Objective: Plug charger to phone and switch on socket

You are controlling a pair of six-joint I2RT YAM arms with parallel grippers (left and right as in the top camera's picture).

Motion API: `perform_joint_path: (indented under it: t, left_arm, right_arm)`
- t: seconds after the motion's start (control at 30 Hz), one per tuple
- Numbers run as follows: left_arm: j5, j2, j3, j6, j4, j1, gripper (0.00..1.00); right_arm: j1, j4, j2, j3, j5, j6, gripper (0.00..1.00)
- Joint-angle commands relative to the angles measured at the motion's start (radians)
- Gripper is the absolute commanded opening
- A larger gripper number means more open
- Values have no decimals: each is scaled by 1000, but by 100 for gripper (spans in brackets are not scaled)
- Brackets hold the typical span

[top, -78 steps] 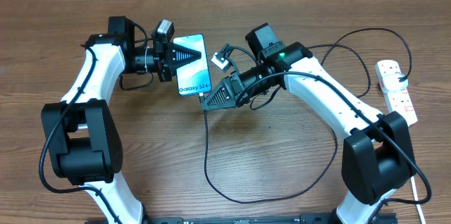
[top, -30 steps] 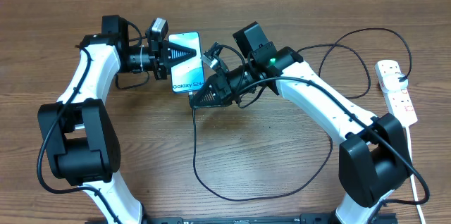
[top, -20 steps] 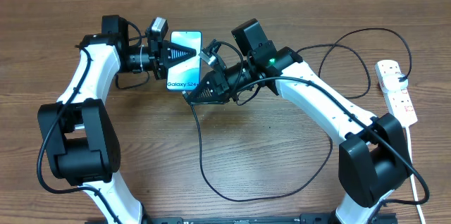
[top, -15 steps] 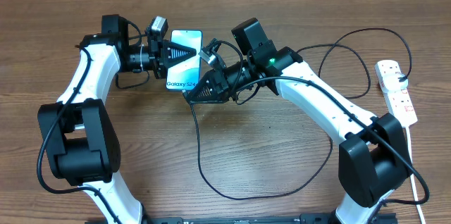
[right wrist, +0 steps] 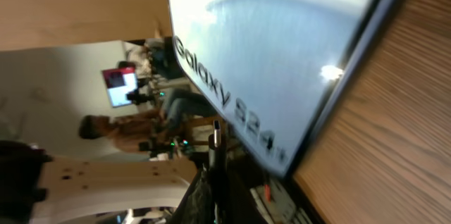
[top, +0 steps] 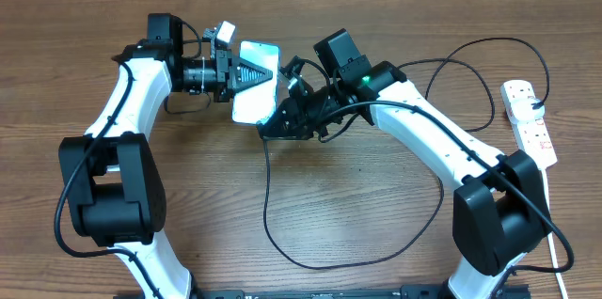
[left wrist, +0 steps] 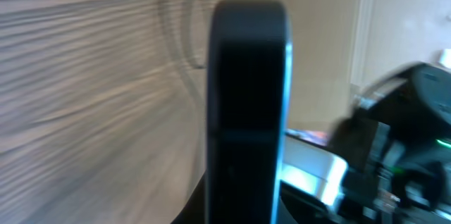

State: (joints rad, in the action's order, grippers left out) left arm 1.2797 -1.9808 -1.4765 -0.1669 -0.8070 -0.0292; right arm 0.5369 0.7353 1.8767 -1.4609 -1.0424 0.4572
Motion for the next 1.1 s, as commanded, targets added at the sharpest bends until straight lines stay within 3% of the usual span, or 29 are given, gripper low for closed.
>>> perform_joint_path:
  t: [0.0, 0.03, 0.13, 0.23, 0.37, 0.8, 0.83, 0.9, 0.93, 1.07]
  left_arm:
    - [-231, 18, -13, -93, 3, 11, 4]
    - [-345, 18, -13, -155, 2, 12, 4]
    - [-503, 18, -13, -212, -2, 14, 4]
    - [-546, 18, -13, -215, -6, 20, 5]
    - [-576, 18, -13, -215, -8, 38, 4]
    - [-581, 18, -13, -215, -7, 105, 4]
    - [-581, 18, -13, -215, -7, 105, 4]
    - [-581, 18, -13, -215, -7, 105, 4]
    - [-581, 18, -13, -215, -8, 105, 4]
    - [-581, 18, -13, -215, -7, 105, 4]
  right_arm:
    - [-39, 88, -3, -11, 130, -130, 4]
    - [-64, 177, -3, -11, 233, -172, 4]
    - [-105, 331, -3, -11, 489, -201, 4]
    - [-135, 459, -3, -11, 798, -189, 4]
    - [-155, 533, -3, 10, 1171, -52, 4]
    - [-167, 232, -2, 283, 1225, 41, 4]
    - [-167, 218, -2, 295, 1225, 41, 9]
    - [-168, 203, -2, 307, 1225, 41, 33]
    - [-168, 202, -2, 310, 1225, 42, 40]
    - [-168, 216, -2, 310, 1225, 124, 54]
